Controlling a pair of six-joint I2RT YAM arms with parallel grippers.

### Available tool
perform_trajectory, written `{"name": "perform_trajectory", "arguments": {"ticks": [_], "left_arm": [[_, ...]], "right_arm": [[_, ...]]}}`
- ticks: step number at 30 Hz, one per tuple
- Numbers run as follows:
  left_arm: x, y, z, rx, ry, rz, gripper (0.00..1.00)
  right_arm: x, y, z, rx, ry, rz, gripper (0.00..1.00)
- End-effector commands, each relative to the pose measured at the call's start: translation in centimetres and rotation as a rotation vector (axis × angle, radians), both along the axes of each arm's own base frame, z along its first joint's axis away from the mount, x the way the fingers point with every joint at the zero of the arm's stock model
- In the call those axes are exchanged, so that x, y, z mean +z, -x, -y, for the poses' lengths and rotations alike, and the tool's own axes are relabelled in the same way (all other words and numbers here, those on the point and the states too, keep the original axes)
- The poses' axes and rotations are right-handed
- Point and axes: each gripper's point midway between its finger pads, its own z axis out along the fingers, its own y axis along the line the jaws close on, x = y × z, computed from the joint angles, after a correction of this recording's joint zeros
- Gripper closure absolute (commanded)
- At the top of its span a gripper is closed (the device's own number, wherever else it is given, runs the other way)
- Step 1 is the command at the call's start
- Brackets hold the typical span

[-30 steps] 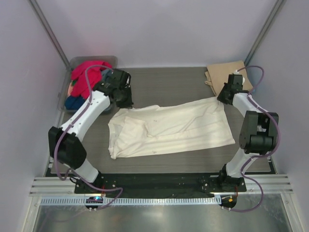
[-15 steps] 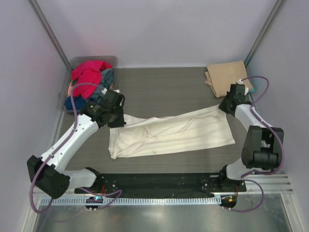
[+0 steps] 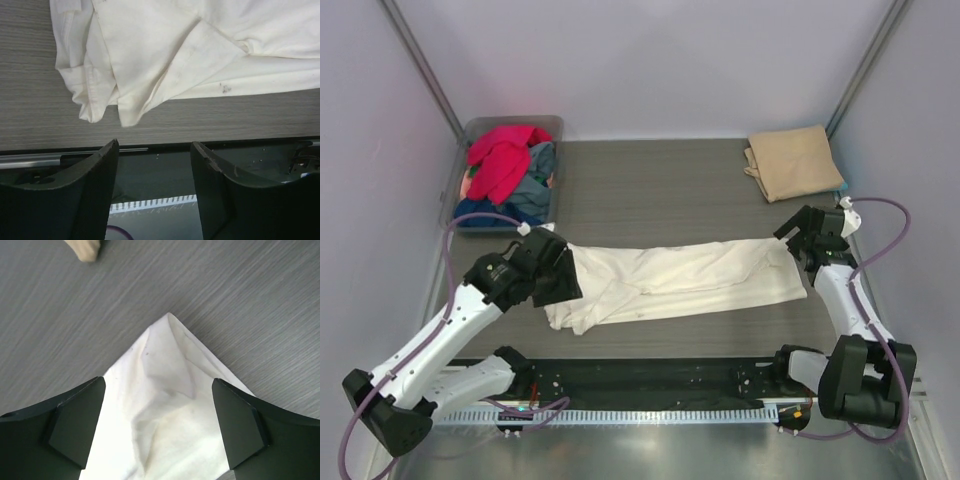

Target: Fold and stack the t-shirts

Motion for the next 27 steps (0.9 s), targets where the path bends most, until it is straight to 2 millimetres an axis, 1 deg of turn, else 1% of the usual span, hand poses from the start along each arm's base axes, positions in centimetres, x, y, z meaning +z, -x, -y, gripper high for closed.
{"name": "perform_trajectory", "arguments": {"ticks": [1,2,3,4,5,6,7,8,10,11,12,13,14,15,16,17,18,19,20,21,22,23,25,26,27], "left_arm": [[1.2,-0.1,0.4,0.022,0.041,0.030,0.39],[1.5,-0.4,0.4,0.023,0.037,0.041,0.39],[1.6,-0.8,0.4,0.028,0.027,0.052,0.39],[1.5,-1.3,0.2,0.032,0.011,0.068,0.39],[1.2,-2.0,0.5,0.036,0.001,0.079,0.39],[0.9,-2.6,0.6,0.042,-0.007,0.091,0.39],[0.6,-3.3,0.5,0.051,-0.027,0.102,0.39],[-0.2,-4.3,1.0,0.057,-0.037,0.107,0.40],[-1.4,-5.4,1.6,0.059,-0.048,0.107,0.41],[-1.8,-6.4,2.3,0.062,-0.036,0.124,0.42],[-3.3,-7.0,2.7,0.064,-0.063,0.091,0.43],[-4.1,-7.5,2.9,0.068,-0.068,0.080,0.45],[-5.0,-8.4,3.1,0.082,-0.069,0.076,0.45],[-6.9,-8.8,3.3,0.085,-0.096,0.030,0.46],[-7.9,-9.5,3.6,0.089,-0.099,0.018,0.49],[-8.8,-10.2,3.4,0.105,-0.107,0.003,0.50],[-9.8,-10.4,3.6,0.105,-0.103,-0.023,0.51],[-12.1,-10.6,3.6,0.107,-0.134,-0.079,0.53],[-12.7,-11.7,3.9,0.118,-0.125,-0.073,0.53],[-13.7,-12.0,4.0,0.117,-0.129,-0.101,0.54],[-15.6,-12.3,3.9,0.119,-0.157,-0.141,0.55],[-15.6,-13.6,4.4,0.123,-0.155,-0.135,0.55],[-16.4,-15.1,4.3,0.115,-0.191,-0.141,0.56],[-17.0,-17.0,4.5,0.118,-0.209,-0.145,0.56],[-17.0,-18.2,4.4,0.119,-0.224,-0.146,0.56]], "right_arm": [[4.8,-2.0,-0.2,0.007,-0.014,0.163,0.06],[5.5,-2.3,-0.8,0.035,-0.029,0.182,0.07],[6.3,-3.0,-2.2,0.094,-0.056,0.210,0.07],[6.5,-3.2,-3.0,0.136,-0.063,0.214,0.08],[6.4,-3.4,-3.8,0.165,-0.063,0.207,0.10],[6.5,-3.6,-6.2,0.260,-0.095,0.206,0.10],[5.7,-3.6,-7.3,0.304,-0.096,0.177,0.11],[4.8,-3.4,-8.1,0.330,-0.103,0.149,0.11],[2.8,-2.9,-9.7,0.378,-0.127,0.094,0.12],[1.5,-2.3,-9.7,0.374,-0.134,0.061,0.14],[0.6,-1.9,-10.3,0.388,-0.141,0.038,0.14],[-0.2,-1.6,-10.9,0.402,-0.147,0.018,0.14],[-1.3,-1.2,-11.0,0.403,-0.152,-0.014,0.15],[-2.5,-0.6,-11.0,0.397,-0.159,-0.051,0.15],[-3.2,-0.1,-11.3,0.401,-0.165,-0.079,0.16],[-4.4,0.2,-11.4,0.400,-0.173,-0.117,0.16],[-5.3,0.8,-11.5,0.396,-0.180,-0.149,0.16],[-6.0,1.2,-11.6,0.393,-0.186,-0.172,0.16],[-7.3,2.0,-12.1,0.403,-0.201,-0.216,0.16],[-7.8,2.4,-12.4,0.398,-0.214,-0.233,0.16],[-8.2,2.7,-12.8,0.397,-0.226,-0.247,0.17],[-8.8,3.4,-13.8,0.428,-0.246,-0.262,0.17],[-9.3,4.1,-14.8,0.433,-0.258,-0.276,0.18],[-9.6,4.7,-15.6,0.452,-0.253,-0.285,0.18],[-9.7,5.5,-17.3,0.501,-0.242,-0.296,0.18]]}}
